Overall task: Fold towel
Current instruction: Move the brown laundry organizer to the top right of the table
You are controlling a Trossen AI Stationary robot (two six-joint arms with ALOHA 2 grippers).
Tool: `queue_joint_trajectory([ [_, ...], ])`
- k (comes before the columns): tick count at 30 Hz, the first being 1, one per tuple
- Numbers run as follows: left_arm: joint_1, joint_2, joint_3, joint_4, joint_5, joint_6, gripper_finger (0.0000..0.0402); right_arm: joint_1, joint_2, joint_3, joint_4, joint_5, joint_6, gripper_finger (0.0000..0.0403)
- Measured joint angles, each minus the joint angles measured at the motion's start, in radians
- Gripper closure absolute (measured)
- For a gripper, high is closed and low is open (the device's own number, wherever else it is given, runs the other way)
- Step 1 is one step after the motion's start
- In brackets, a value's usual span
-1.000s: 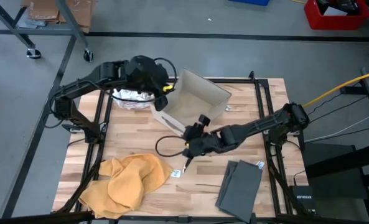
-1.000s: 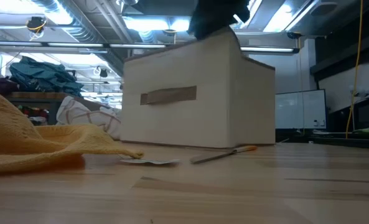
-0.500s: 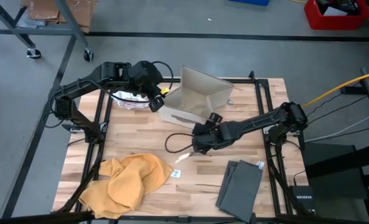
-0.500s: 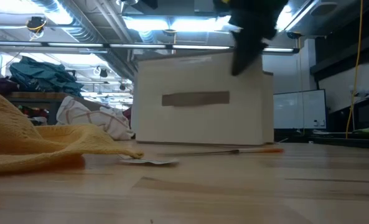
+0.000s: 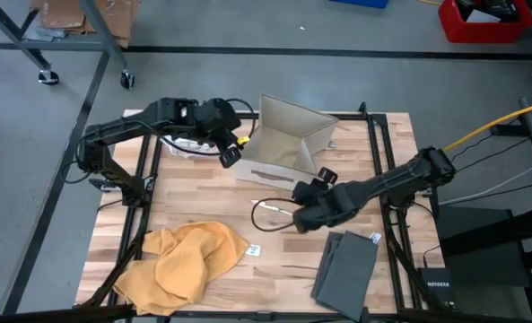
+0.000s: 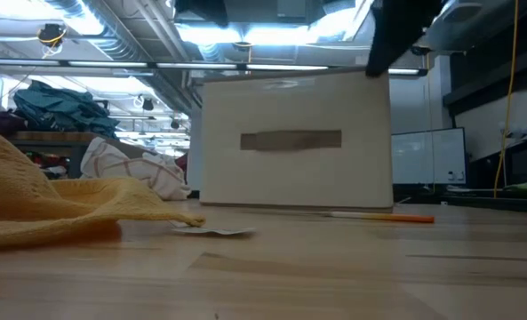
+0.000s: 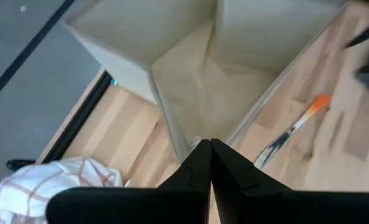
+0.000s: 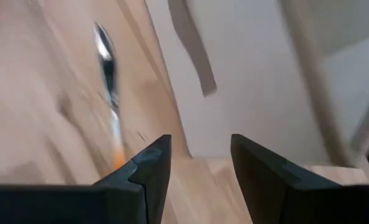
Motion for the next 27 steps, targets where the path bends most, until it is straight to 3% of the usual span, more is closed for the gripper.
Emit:
queue_joint_trajectory([
  [6, 0.0, 0.001, -0.159, 0.175, 0.0, 0.055, 0.0401, 0.068, -0.113, 0.001, 0.089, 0.226, 0.013, 0.0231],
  [9, 0.006, 0.001, -0.239, 0.346, 0.0, 0.081, 0.0401, 0.05, -0.159, 0.001, 0.138, 0.373, 0.031, 0.0231],
  [12, 0.019, 0.002, -0.303, 0.485, 0.0, 0.086, 0.0401, -0.008, -0.187, 0.001, 0.197, 0.416, -0.002, 0.0231],
  [16, 0.045, 0.001, -0.371, 0.612, 0.0, 0.081, 0.0401, -0.136, -0.19, 0.002, 0.269, 0.314, -0.124, 0.0231],
  [23, 0.081, 0.0, -0.434, 0.623, 0.0, 0.04, 0.0401, -0.366, -0.188, 0.002, 0.354, -0.049, -0.294, 0.0231],
  [27, 0.088, 0.0, -0.468, 0.626, 0.0, 0.028, 0.0401, -0.457, -0.188, 0.002, 0.31, -0.12, -0.296, 0.0231],
])
